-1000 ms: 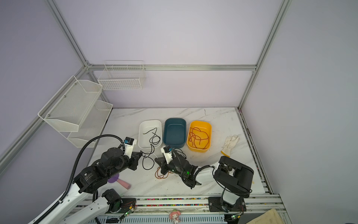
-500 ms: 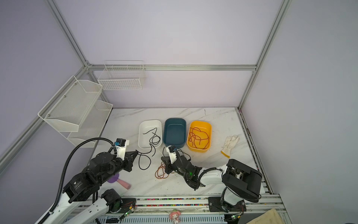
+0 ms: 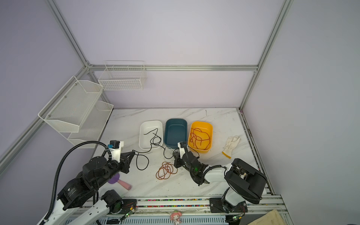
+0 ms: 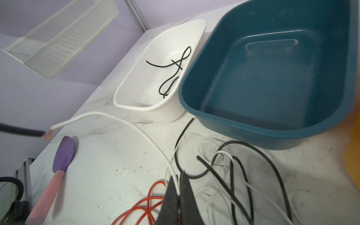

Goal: Untangle the cables

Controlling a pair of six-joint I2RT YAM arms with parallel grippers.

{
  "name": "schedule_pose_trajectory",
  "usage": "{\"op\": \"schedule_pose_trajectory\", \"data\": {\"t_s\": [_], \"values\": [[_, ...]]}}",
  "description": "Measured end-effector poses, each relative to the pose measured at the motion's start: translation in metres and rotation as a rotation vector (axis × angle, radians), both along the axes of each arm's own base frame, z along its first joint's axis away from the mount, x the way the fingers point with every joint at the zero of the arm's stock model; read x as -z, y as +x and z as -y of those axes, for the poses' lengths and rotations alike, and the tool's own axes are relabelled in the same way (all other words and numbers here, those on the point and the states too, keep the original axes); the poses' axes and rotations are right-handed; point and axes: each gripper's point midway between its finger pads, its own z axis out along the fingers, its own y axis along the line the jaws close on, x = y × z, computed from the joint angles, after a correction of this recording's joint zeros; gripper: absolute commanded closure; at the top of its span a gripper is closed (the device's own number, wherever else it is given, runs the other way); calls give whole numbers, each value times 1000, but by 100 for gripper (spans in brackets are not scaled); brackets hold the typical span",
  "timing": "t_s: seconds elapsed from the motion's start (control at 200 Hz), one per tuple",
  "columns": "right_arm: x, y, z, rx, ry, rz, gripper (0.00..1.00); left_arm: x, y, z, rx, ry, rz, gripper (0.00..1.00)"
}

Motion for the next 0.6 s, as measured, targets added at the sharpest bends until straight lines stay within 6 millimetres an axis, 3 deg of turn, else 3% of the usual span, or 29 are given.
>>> {"op": "schedule_pose_trajectory", "data": {"t_s": [0.17, 0.48, 0.605], "values": [[3, 4, 6, 27, 1, -28, 100, -29, -1, -5, -19, -31, 42, 100], [16, 15, 25, 98, -23, -82, 100, -125, -17, -18, -18, -150, 213, 100], [7, 11, 25, 75, 5, -67, 100, -130, -13, -14, -17, -145, 210, 100]]}}
